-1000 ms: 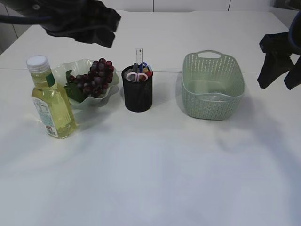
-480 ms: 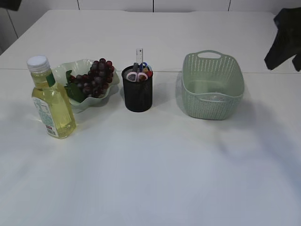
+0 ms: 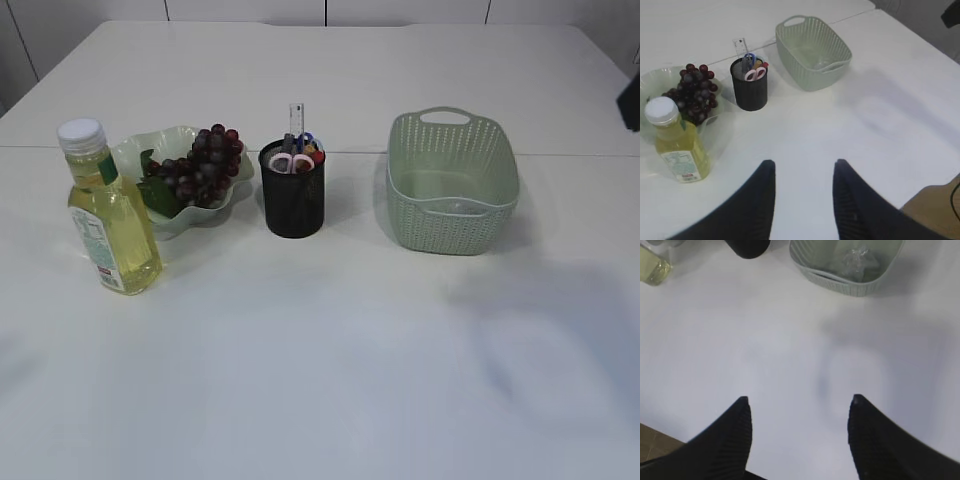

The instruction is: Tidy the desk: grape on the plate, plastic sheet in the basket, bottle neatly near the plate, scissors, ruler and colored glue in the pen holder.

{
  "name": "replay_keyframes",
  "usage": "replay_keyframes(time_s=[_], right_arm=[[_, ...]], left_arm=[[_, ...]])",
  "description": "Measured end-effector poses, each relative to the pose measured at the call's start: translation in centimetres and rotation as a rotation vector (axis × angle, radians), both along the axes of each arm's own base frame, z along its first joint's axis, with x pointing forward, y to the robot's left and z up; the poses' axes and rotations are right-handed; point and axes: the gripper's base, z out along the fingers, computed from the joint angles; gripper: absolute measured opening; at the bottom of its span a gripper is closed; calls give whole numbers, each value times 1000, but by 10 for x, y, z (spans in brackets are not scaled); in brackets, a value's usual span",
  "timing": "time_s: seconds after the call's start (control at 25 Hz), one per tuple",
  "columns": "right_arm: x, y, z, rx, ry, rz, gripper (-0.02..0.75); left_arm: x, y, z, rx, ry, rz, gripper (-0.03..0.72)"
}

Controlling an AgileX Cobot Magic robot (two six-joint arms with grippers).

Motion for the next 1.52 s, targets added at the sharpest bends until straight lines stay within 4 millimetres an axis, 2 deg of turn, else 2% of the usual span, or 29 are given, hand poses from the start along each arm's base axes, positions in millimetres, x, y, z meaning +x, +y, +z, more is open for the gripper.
replay_keyframes(time_s=[0.2,0.32,0.6,0.88,1.04,1.28,1.52], right_arm=[[-42,-1,-6,12,-14,7,478],[-66,-2,-9,12,-40,9,478],[-113,-7,-7,-15,-140,2,479],[-152,-12,-6,-44,-246,-2,479],[-165,-13,-16,-61,-267,21,479],[-182,-13,-55,-88,-230,69,463],[-212,-15,-86,-102,-300,90,454]], left_arm=[[-46,28,-17,-53,-98,-11,287],[-65,40,-34,-58,-105,-16,287],[-89,59,-78,16,-69,-2,288],[-110,72,-119,31,-143,-22,288],[-109,70,-131,39,-108,-34,288],[-105,67,-142,62,-76,-40,288],[-103,67,-144,73,-80,-33,288]])
